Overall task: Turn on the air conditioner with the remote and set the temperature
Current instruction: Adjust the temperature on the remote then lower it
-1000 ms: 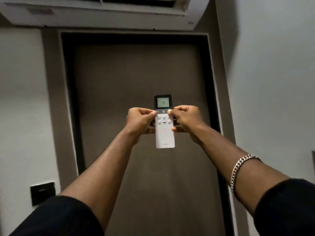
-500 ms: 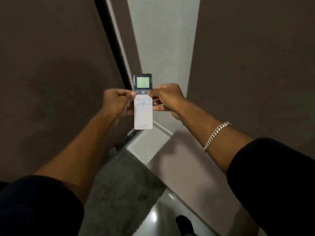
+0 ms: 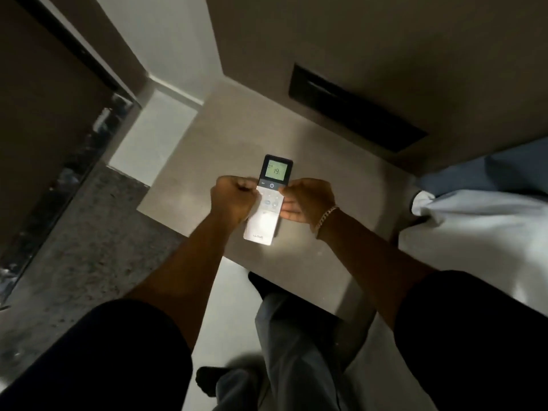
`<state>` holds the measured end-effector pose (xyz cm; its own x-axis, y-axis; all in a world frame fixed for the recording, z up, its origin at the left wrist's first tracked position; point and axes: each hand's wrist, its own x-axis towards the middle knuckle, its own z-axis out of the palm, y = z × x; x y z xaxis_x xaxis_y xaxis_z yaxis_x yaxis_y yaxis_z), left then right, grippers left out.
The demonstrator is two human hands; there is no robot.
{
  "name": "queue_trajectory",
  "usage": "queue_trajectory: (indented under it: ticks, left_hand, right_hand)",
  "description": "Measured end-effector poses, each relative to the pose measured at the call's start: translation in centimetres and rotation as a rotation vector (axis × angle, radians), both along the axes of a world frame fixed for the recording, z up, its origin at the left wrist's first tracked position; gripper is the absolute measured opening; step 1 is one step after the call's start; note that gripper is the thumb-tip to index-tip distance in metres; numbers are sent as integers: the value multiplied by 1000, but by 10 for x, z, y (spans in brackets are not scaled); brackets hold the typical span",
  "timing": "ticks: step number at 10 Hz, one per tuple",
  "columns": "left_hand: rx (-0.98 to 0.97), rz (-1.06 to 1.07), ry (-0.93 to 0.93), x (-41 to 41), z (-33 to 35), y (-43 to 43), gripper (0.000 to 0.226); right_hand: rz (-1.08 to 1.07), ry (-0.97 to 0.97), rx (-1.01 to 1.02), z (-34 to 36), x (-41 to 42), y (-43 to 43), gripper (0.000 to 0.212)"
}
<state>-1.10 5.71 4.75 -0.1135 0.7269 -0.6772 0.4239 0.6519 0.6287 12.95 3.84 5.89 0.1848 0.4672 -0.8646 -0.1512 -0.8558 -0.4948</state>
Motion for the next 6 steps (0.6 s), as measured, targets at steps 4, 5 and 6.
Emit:
queue_trajectory:
  ticks: [4,5,6]
  left_hand:
    - [225,-452,182,19,-31,-41,36]
    - [205,-459,106,9,-11,-39,41]
    - [221,-401,46,-4,11,-37,42]
  right_hand:
    - [-235,-206,-3,-74,-16,-43,19]
    - [-231,-249,-28,-62,-26,-41,24]
    - [-173,-366,-6,-43,-36,-40,28]
